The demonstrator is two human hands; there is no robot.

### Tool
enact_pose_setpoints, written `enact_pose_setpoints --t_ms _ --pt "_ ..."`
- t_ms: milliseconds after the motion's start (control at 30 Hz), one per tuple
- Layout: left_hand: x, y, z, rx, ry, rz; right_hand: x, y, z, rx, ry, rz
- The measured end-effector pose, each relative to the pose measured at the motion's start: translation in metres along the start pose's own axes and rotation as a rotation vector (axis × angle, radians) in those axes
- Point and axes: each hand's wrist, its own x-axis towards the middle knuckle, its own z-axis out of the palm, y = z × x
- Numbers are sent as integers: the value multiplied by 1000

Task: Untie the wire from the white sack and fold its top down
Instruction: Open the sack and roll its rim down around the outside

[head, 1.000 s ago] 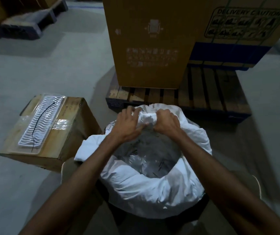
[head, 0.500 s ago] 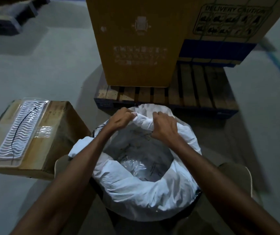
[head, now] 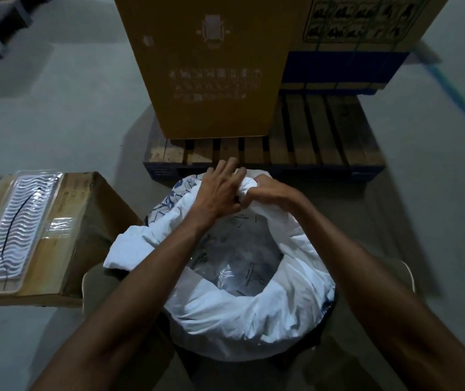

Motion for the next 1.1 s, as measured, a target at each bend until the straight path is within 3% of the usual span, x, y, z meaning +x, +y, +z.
enact_pose_setpoints --t_ms 67,167,267,333,433,500,600,700,767,867,933,1033,1100 --pt "9 0 -5 -29 -121 -38 -14 10 4 -140 112 -75" --pt "28 -13 -16 -251 -234 -237 -36 29 22 -564 438 -63" --pt "49 -27 -31 -374 -567 -232 -39 42 38 -386 564 25" --pt "52 -25 -33 -254 -655 -205 -37 40 31 -131 521 61" --pt "38 -2 -31 61 -354 13 -28 33 -6 96 211 155" --pt "29 13 -23 44 -142 204 -24 27 -29 163 4 164" --pt "39 25 -20 -137 -72 110 -24 23 -40 141 -41 158" --pt "62 32 -34 -105 -249 -24 -37 31 -15 -30 228 73" --pt "76 31 -42 -98 -507 -76 -50 41 7 -155 462 41" --pt "91 28 -39 -151 -718 -65 -61 59 25 -45 484 157" --pt "91 34 -28 -184 -609 -12 -62 67 14 140 387 224" --pt "70 48 -5 -40 -233 339 -58 76 -19 499 70 209" --pt "59 57 7 62 -125 490 -53 83 -30 602 -23 175"
